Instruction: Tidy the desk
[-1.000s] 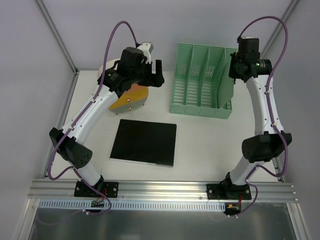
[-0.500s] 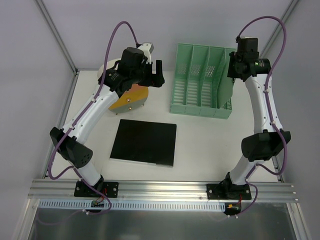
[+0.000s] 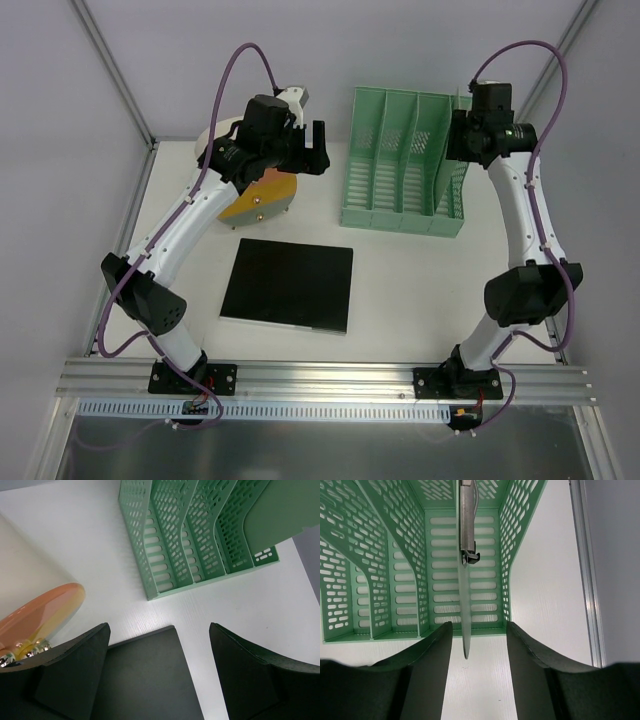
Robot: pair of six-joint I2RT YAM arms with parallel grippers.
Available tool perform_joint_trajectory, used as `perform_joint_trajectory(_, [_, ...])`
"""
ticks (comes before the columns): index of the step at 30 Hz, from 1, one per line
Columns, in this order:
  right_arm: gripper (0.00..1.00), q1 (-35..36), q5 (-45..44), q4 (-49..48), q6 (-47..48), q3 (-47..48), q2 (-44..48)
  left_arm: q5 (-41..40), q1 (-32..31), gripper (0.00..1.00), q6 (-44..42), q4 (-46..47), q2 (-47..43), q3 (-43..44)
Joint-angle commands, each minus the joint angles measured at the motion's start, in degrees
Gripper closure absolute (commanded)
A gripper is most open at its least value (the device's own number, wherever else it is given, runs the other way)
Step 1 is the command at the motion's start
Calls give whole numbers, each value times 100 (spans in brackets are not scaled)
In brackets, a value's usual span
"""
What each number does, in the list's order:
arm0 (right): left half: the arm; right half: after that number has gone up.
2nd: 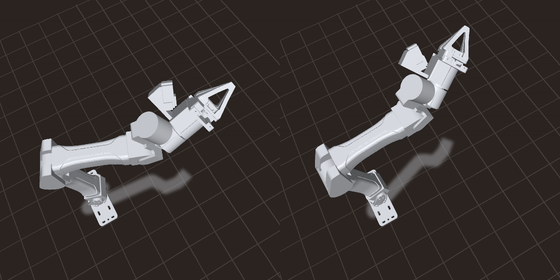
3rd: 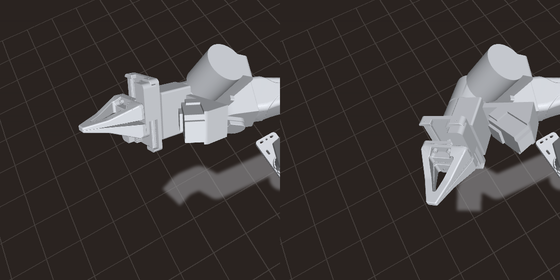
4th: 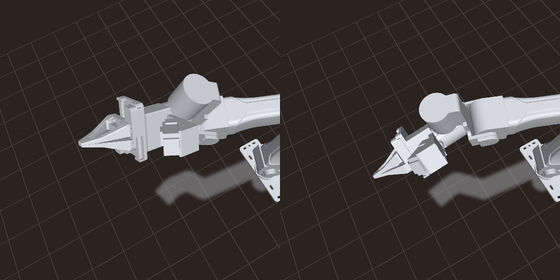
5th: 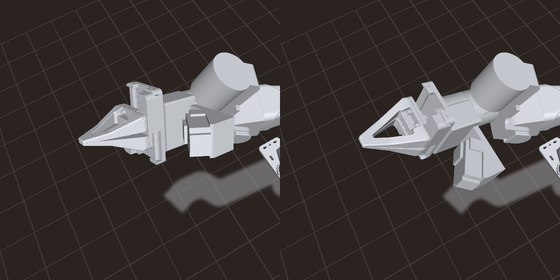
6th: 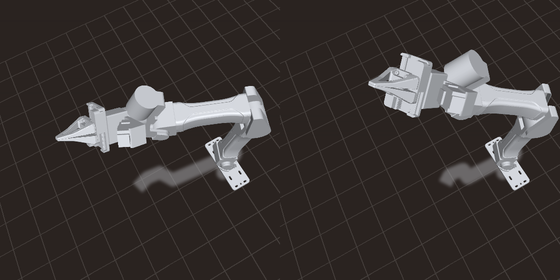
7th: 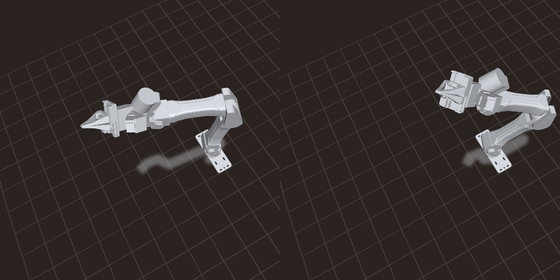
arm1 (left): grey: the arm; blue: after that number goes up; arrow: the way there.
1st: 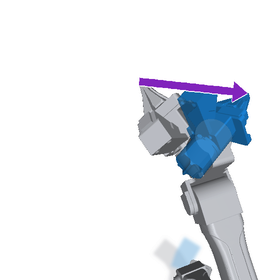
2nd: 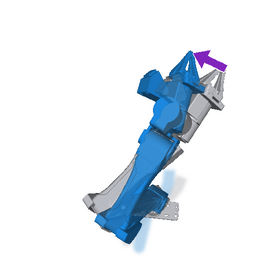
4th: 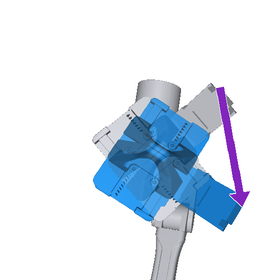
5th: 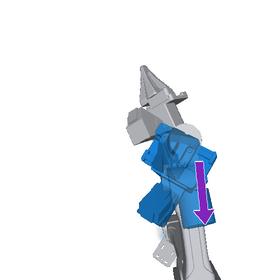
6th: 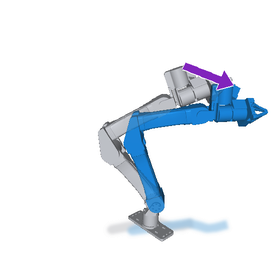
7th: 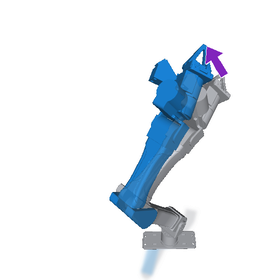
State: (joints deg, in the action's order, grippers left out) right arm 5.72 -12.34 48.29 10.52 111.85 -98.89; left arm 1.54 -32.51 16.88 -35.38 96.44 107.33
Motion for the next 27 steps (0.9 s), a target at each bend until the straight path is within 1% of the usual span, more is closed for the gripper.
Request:
perform_joint_trajectory(1, [49, -18, 74, -241, -50, 3, 528, 153, 78, 18, -10, 118, 50, 113])
perform_joint_trajectory(8, [48, 79, -67, -233, -77, -129, 1064, 162, 78, 18, 17, 101, 111, 104])
perform_joint_trajectory(12, [47, 131, 29, -66, -252, -207, 1538, 118, 78, 18, 17, 48, 77, 87])
perform_joint_trajectory(15, [48, 254, 12, -205, -340, -733, 1925, 92, 70, 18, 25, 13, -11, -9])
perform_joint_trajectory(16, [47, 289, 3, -267, -375, -909, 2205, 75, 70, 18, 43, 31, -46, -54])
perform_joint_trajectory(17, [47, 368, -31, -337, -402, -1233, 2338, 57, 78, 18, 43, 31, -125, -98])
perform_joint_trajectory(21, [46, 562, -14, -364, -560, -1920, 2892, 22, 70, 19, 139, -13, -319, -326])
perform_joint_trajectory(22, [46, 614, 90, -399, -656, -2096, 3145, 13, 52, 19, 157, -22, -363, -370])
perform_joint_trajectory(24, [46, 711, 284, -566, -858, -2763, 3454, -92, -9, 19, 183, -22, -573, -615])
perform_joint_trajectory(25, [46, 746, 607, -671, -937, -3009, 3621, -119, -44, 19, 192, -22, -652, -712])
perform_joint_trajectory(27, [46, 922, 689, -865, -1200, -3640, 4008, -373, -114, 19, 236, -22, -951, -1072])
